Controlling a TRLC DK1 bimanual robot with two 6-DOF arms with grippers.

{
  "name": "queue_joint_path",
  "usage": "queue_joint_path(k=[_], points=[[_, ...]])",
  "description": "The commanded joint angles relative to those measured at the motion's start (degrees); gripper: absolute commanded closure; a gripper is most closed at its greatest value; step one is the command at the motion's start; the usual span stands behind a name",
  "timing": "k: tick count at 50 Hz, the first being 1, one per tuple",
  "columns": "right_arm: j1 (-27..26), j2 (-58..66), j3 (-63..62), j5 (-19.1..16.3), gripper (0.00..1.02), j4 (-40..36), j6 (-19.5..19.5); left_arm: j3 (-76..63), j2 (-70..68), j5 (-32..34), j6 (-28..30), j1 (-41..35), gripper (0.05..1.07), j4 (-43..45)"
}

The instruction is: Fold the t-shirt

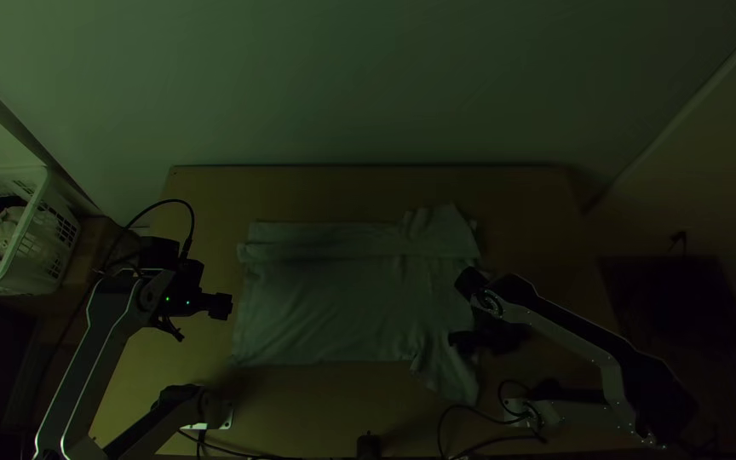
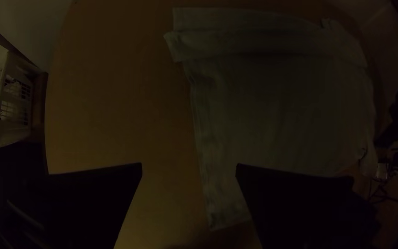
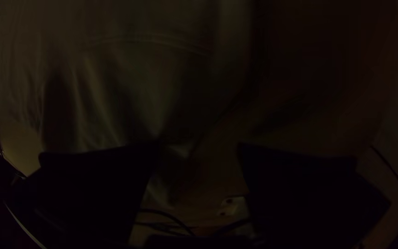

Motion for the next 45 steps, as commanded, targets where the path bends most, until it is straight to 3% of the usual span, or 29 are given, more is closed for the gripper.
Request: queue_joint_path(k=[1,2,10,35,45], points=[[0.92,-1.24,0.64,-0.15,0.92,3.83,1.09,-1.68,0.62,0.50,0.32,0.23,0.10,-0.17],[0.92,-1.76,0.55,-0.15,1.00,4.97,1.35,-1.86,0.70,0.50,0.23,0.23,0.10,0.01],[0.92,-2.20,1.52,-0.15,1.00,4.71,2.14,-2.47,0.88,0.50,1.37,0.15,0.10,-0.17],[-0.31,-3.17,1.61,-0.15,1.00,3.30,2.14,-8.36,2.64,0.15,14.56,-2.84,0.10,-10.80],[-0.57,-3.26,1.34,-0.15,1.00,3.12,2.23,-12.85,0.70,-0.11,12.10,-9.17,0.10,-10.36]])
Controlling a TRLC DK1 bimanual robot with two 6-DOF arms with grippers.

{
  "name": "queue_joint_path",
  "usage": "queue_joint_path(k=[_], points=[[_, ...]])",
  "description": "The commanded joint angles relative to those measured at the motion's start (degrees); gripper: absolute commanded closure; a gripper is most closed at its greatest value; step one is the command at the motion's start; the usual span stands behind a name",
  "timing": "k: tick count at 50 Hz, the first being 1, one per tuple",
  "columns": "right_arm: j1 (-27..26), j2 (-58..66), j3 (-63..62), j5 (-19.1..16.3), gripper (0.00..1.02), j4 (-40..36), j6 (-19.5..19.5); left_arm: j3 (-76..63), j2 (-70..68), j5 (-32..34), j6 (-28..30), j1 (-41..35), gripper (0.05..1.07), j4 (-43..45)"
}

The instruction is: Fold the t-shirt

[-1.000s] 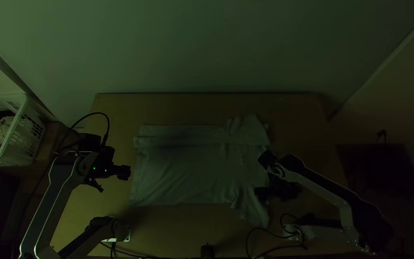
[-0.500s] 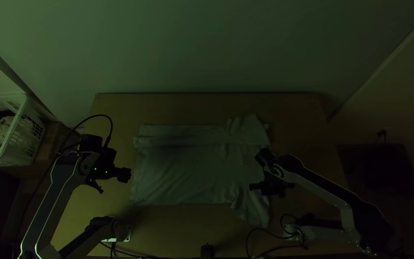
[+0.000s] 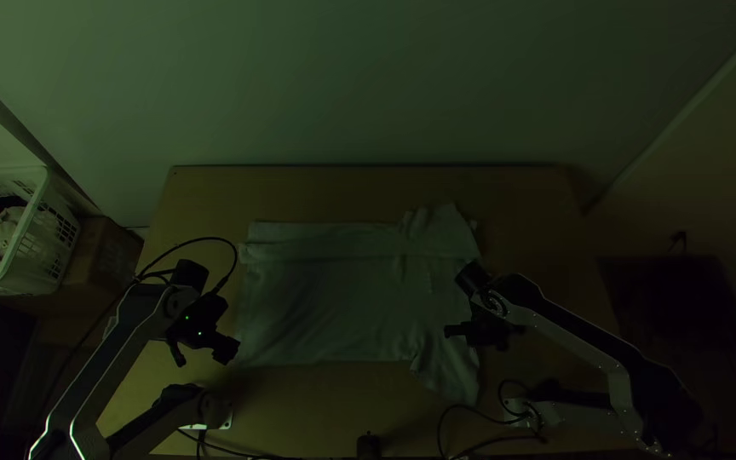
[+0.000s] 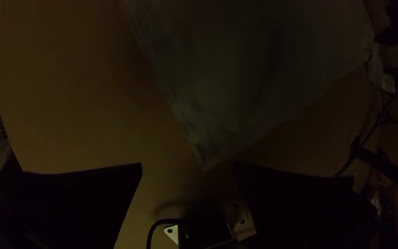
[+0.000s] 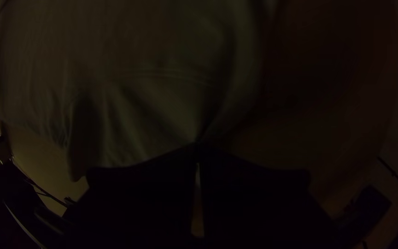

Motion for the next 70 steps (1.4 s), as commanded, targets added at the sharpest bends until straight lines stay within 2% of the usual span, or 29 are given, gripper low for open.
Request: queue_joint_path(k=[1,17,40,42,44,46,49,50,57,70], points=[[-0.38,-0.94,0.45,-0.17,1.00,-1.18,1.38,-3.47,-1.46,-0.35,0.23,-3.84,0.10,-0.66],[-0.38,-0.59,-0.17,-0.17,0.99,-1.01,1.90,-5.76,5.22,-5.28,-2.23,-9.82,0.10,3.56],[-2.49,-0.24,-0.26,-0.17,0.99,-0.48,1.55,-5.05,14.71,-5.72,-4.08,-13.51,0.12,8.31],[-2.66,-0.24,-0.26,-0.17,1.00,-0.48,1.46,-5.14,15.41,-5.72,-4.08,-13.86,0.21,8.40],[-2.84,-0.24,-0.35,-0.17,1.00,-0.48,1.29,-5.23,15.77,-5.89,-4.17,-14.47,0.36,9.10],[-3.01,-0.24,-0.35,-0.17,1.00,-0.48,1.29,-5.14,15.77,-6.07,-4.17,-14.91,0.58,9.28],[-3.80,-0.24,-0.17,-0.17,1.00,-0.57,1.02,-4.96,15.15,-5.98,-4.34,-15.44,0.98,10.77],[-4.16,-0.33,-0.08,-0.17,1.00,-0.57,0.94,-4.70,15.15,-5.89,-4.34,-15.44,1.06,11.30],[-6.18,-0.77,0.71,-0.17,0.99,-1.18,0.06,-3.29,15.85,-5.89,-4.08,-14.30,1.04,10.77],[-9.60,-3.49,3.26,-0.08,1.00,-4.52,-2.75,4.70,15.94,-5.72,-1.71,-5.69,1.04,9.10]])
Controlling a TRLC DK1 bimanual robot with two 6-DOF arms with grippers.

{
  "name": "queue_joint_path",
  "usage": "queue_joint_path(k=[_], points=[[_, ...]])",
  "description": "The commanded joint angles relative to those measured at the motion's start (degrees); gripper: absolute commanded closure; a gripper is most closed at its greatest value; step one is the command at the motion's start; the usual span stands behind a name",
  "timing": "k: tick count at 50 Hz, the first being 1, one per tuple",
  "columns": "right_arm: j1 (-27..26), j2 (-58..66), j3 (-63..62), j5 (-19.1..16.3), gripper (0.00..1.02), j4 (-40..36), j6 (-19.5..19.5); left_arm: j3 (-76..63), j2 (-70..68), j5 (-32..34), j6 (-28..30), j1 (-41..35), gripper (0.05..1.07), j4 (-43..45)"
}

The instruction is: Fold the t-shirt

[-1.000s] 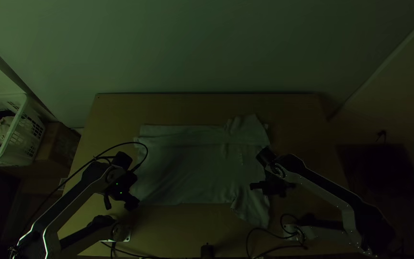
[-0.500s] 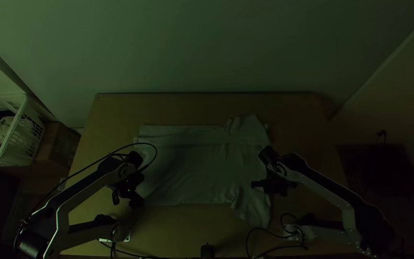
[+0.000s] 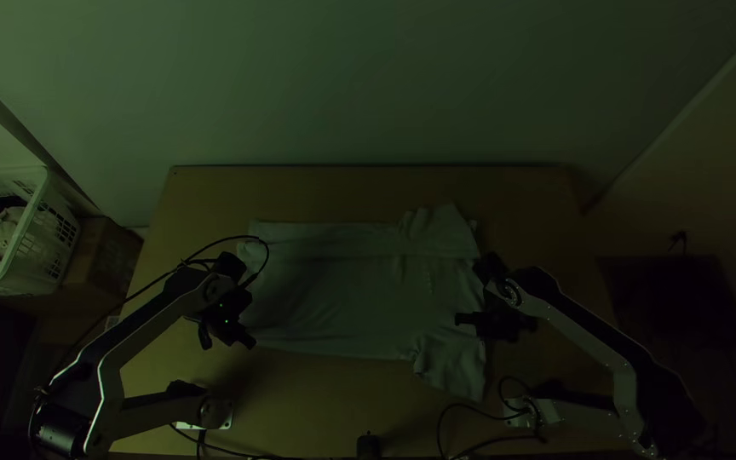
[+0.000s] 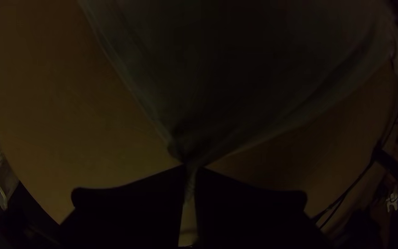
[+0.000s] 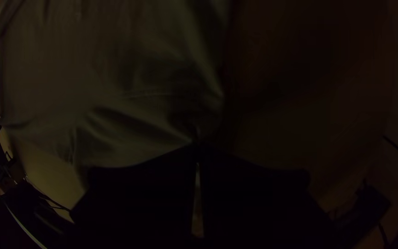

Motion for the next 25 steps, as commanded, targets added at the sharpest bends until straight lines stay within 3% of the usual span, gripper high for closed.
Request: queue_joint_path(k=[1,9,25], points=[[-1.50,-2.18,2.10,0.11,1.00,-2.38,-1.79,3.81,0.27,-0.03,1.75,2.73,1.04,-1.55],[-5.98,-2.00,4.03,0.11,1.00,-4.49,-3.73,5.48,-0.08,0.14,3.07,5.19,1.04,-1.81],[-7.56,-0.25,11.94,0.20,1.00,-5.02,-4.87,11.63,0.88,1.37,2.89,7.30,1.04,-0.58]])
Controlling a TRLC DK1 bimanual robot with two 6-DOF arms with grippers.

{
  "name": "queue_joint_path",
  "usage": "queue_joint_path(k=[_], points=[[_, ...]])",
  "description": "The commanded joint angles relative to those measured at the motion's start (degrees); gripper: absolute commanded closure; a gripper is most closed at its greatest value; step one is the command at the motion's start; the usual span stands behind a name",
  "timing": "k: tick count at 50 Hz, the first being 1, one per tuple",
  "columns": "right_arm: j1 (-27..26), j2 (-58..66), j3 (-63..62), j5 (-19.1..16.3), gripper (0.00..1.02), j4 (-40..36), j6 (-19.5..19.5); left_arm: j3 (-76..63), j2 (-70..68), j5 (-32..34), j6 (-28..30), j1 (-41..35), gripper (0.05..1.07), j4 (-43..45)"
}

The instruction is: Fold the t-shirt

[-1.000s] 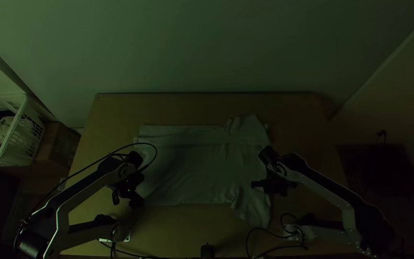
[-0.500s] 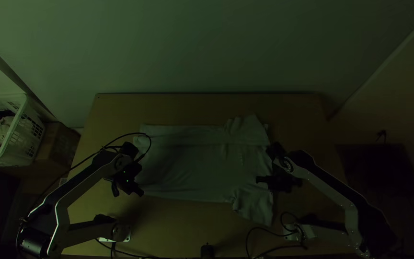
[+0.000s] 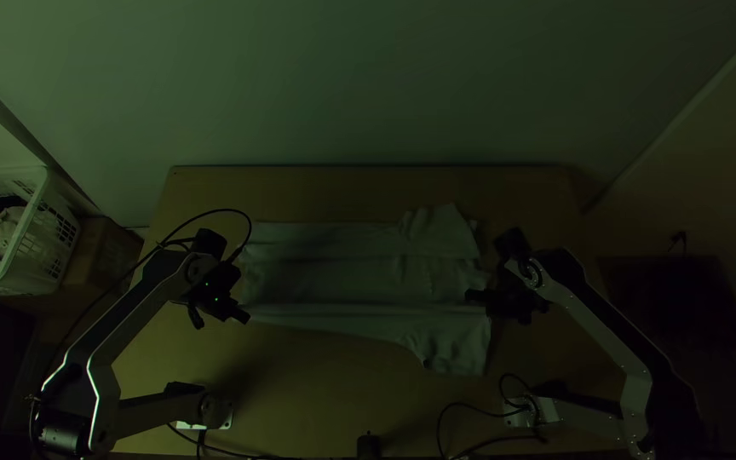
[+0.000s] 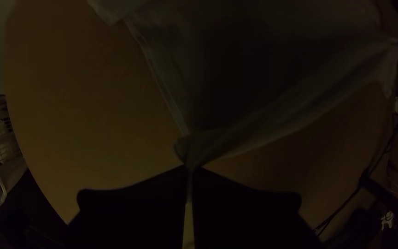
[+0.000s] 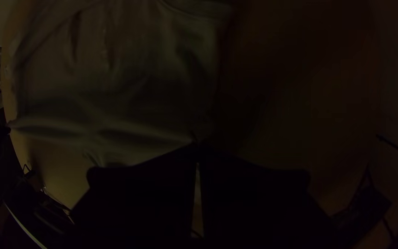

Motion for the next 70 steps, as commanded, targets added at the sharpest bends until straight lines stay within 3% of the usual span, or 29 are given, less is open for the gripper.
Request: queue_joint_path(k=[1,39,65,67,69,70], points=[[-1.25,1.53,3.01,0.22,1.00,-1.28,-1.18,3.55,1.04,0.41,1.10,1.16,1.04,-0.19],[-8.63,19.02,23.31,1.01,1.00,3.46,-2.58,23.76,16.51,3.23,-4.18,1.86,1.04,5.18],[-9.68,37.12,40.54,1.01,0.99,5.13,-2.32,37.30,30.31,4.46,-5.49,4.41,1.03,5.62],[-10.04,38.27,41.68,1.01,0.95,5.31,-2.23,37.56,30.75,4.46,-5.67,4.68,0.91,5.97],[-10.30,39.50,43.00,0.93,0.87,5.22,-2.06,37.65,31.10,4.46,-5.67,4.68,0.69,6.05],[-10.39,39.94,43.61,0.93,0.83,5.22,-2.06,37.65,31.19,4.46,-5.67,4.77,0.52,6.05]])
